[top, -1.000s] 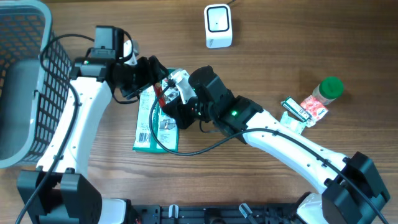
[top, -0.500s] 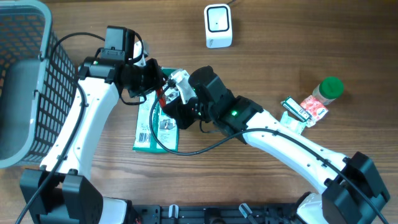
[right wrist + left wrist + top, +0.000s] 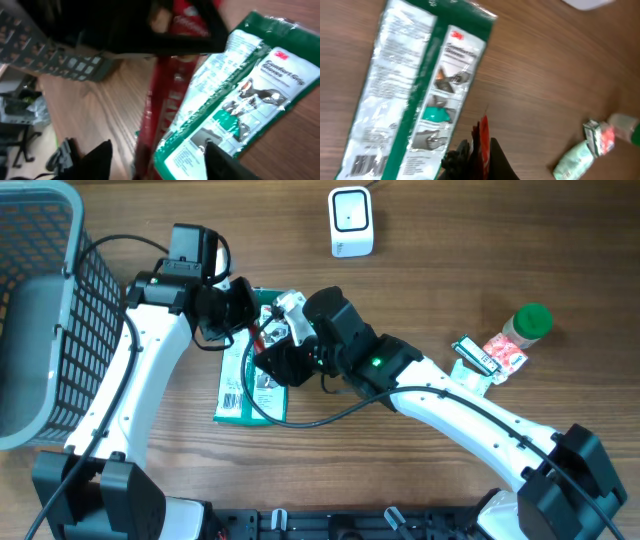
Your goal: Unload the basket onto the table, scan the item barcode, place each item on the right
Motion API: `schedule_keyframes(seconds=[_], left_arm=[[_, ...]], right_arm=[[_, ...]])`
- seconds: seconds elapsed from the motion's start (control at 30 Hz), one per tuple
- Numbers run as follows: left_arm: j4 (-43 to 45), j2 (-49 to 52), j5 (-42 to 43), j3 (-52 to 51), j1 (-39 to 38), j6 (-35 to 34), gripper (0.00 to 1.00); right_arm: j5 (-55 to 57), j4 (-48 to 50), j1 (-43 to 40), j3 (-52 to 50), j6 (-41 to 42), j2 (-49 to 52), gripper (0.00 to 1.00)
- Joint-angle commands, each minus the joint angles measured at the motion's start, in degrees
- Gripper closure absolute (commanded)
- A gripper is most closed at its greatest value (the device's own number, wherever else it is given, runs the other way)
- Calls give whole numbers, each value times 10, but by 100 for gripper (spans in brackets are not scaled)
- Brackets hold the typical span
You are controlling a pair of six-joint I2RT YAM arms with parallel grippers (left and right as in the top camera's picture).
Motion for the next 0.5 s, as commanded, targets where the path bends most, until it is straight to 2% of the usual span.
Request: schedule_keyframes(seconds=[0.0, 0.1, 0.23, 0.47], left_arm=[[-24, 0, -87, 5, 0, -78, 96], [-52, 0, -123, 5, 0, -89, 96], [-132, 3, -191, 5, -1, -103, 96], [-182, 22, -196, 5, -1, -106, 96]], right_arm=[[28, 8, 2, -4, -63, 5, 32], [27, 9, 2, -3, -81, 5, 28], [-13, -7, 2, -3, -80, 5, 28], [-57, -46, 21, -4, -115, 5, 32]])
